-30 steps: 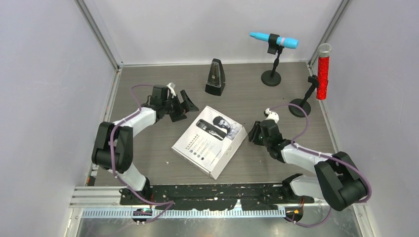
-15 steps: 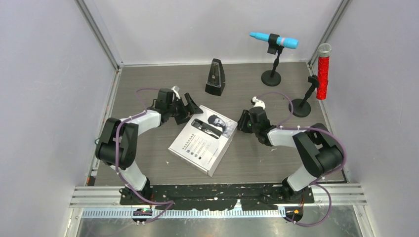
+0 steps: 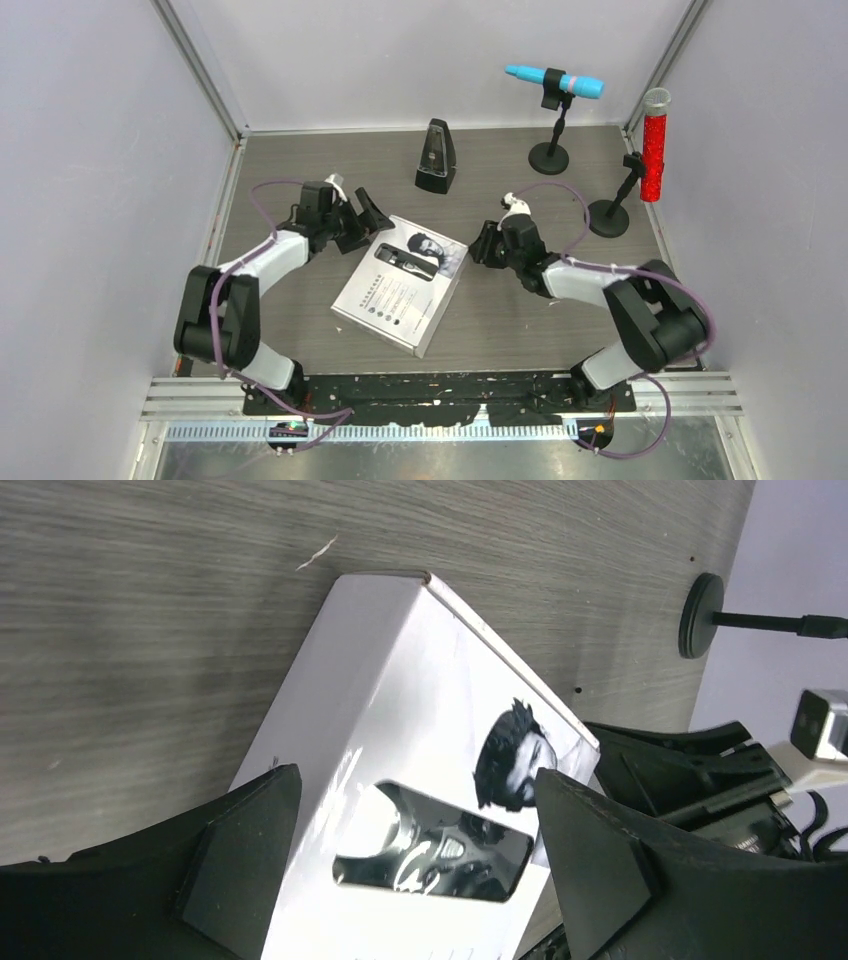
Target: Sort the hair-cutting tools
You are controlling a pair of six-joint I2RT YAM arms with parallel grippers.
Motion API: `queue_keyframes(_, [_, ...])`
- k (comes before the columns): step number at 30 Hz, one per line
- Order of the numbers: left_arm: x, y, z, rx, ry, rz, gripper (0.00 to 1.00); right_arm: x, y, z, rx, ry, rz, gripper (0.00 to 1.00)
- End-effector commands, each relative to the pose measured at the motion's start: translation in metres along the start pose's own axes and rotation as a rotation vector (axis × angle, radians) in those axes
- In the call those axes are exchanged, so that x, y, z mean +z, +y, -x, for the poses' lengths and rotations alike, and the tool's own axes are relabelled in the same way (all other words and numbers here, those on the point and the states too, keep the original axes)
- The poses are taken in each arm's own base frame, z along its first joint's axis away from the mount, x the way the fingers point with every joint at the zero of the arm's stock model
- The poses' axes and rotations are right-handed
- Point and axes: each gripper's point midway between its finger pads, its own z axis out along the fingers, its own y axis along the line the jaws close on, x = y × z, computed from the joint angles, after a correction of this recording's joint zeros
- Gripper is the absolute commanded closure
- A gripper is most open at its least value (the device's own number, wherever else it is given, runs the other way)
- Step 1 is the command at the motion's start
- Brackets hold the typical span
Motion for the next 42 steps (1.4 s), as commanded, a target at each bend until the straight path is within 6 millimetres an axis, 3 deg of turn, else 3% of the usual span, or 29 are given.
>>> queue_keyframes(1, [-0.031,0.011,-0.001,0.065,-0.034,0.089,0.1,-0.035,0.006,-0.001,0.0,-0.035,0.011,0.59])
queue_keyframes(4, [-0.042,0.021,-0.011,0.081,-0.016,0.134,0.1,-0.051,0.002,-0.025,-0.026,0.001,0.011,0.58])
queue_keyframes(6, [-0.049,0.027,-0.02,0.087,0.001,0.155,0.1,-0.063,0.012,-0.042,-0.067,0.035,0.052,0.58])
queue_keyframes(12, [-0.065,0.047,-0.048,0.09,0.018,0.178,0.1,-0.102,0.063,-0.104,-0.285,0.152,0.291,0.58])
queue_keyframes(18, [-0.068,0.056,-0.068,0.08,0.046,0.163,0.09,-0.118,0.085,-0.155,-0.467,0.223,0.434,0.58])
queue_keyframes(23, [-0.067,0.06,-0.081,0.053,0.066,0.144,0.1,-0.114,0.099,-0.188,-0.567,0.28,0.477,0.58])
queue_keyframes(26, [-0.064,0.059,-0.087,0.036,0.074,0.131,0.1,-0.107,0.113,-0.195,-0.572,0.285,0.496,0.58])
queue_keyframes(31, [-0.058,0.054,-0.097,0.021,0.089,0.107,0.1,-0.089,0.118,-0.202,-0.594,0.295,0.451,0.6])
queue_keyframes(38, [-0.046,0.036,-0.109,-0.057,0.088,0.029,0.1,-0.067,0.126,-0.177,-0.551,0.178,0.342,0.6])
queue_keyframes(42, [-0.036,0.026,-0.1,-0.038,0.09,0.033,0.1,-0.056,0.124,-0.166,-0.56,0.141,0.268,0.6])
